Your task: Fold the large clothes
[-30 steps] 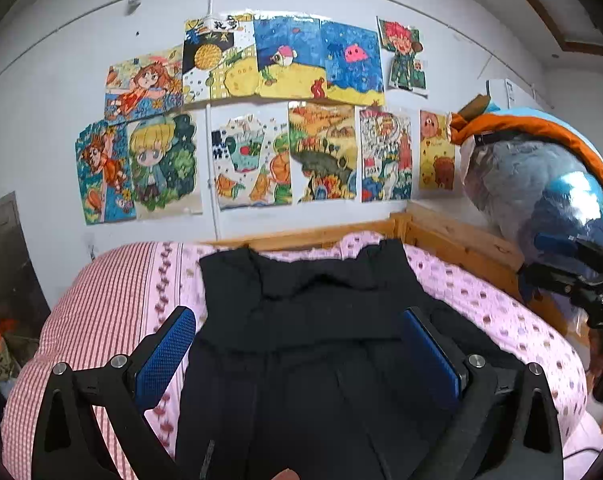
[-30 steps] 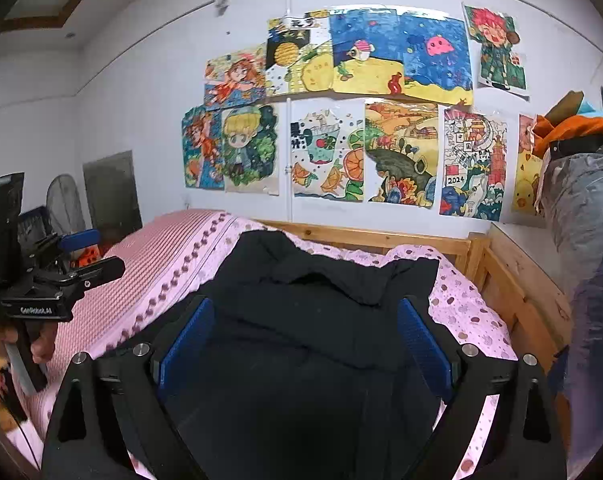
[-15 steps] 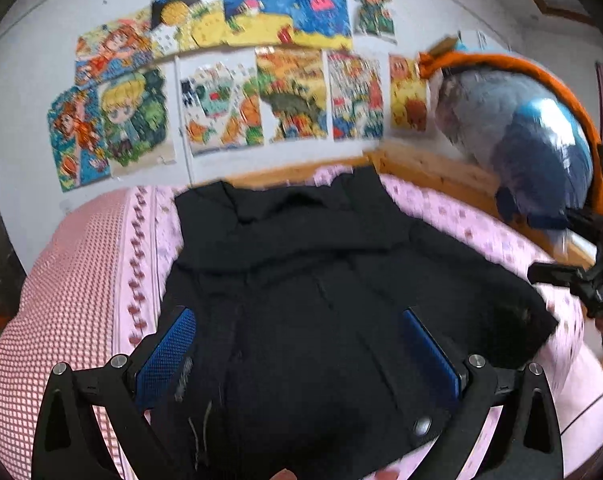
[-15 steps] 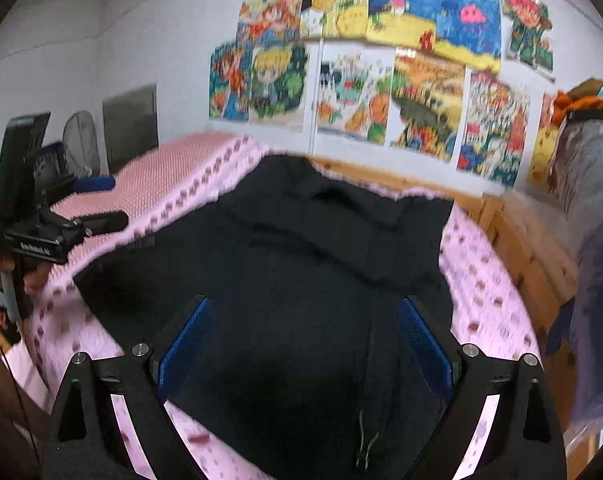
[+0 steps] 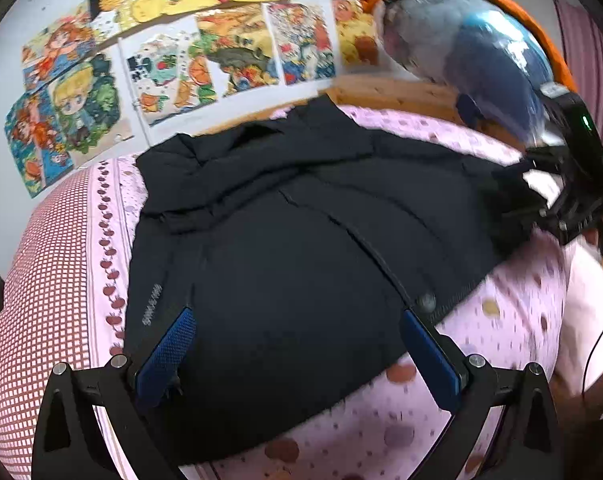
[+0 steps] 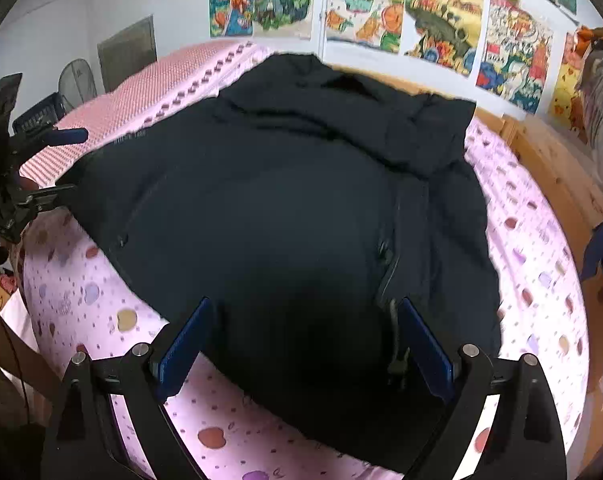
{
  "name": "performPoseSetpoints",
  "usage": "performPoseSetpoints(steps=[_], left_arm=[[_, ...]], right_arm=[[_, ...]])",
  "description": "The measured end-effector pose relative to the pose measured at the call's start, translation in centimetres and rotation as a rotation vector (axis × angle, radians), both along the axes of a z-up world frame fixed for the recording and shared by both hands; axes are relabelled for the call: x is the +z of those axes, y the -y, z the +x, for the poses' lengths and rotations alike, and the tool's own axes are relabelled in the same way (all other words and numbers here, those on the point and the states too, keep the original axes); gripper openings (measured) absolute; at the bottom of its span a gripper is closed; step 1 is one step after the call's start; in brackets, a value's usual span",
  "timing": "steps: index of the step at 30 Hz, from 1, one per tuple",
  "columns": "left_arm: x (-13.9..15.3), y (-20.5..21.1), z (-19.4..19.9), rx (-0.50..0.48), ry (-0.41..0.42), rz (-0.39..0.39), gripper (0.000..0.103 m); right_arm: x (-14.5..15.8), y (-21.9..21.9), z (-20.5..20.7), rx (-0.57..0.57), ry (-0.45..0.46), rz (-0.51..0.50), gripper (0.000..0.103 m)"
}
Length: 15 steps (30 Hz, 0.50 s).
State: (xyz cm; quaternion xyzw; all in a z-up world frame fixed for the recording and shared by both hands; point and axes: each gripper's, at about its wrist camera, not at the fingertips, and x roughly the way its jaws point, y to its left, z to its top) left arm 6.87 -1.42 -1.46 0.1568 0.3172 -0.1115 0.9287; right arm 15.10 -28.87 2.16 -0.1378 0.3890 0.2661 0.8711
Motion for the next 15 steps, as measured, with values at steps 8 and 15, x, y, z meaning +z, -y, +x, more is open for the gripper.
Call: performPoseSetpoints(steps=[8,15], left_arm=[[-2.7,0.5,-1.1,-0.020,-0.052,0.106,0.103],[-4.1,0.3,-1.2,0.004,-0.043,0.203,0.103]], right_arm=[[-1.5,-1.0,-1.2,0.056,-0.027,-0.052,0.091],[-2.1,-1.8,-2.0,0.087,-0.007,-0.121,0.091]])
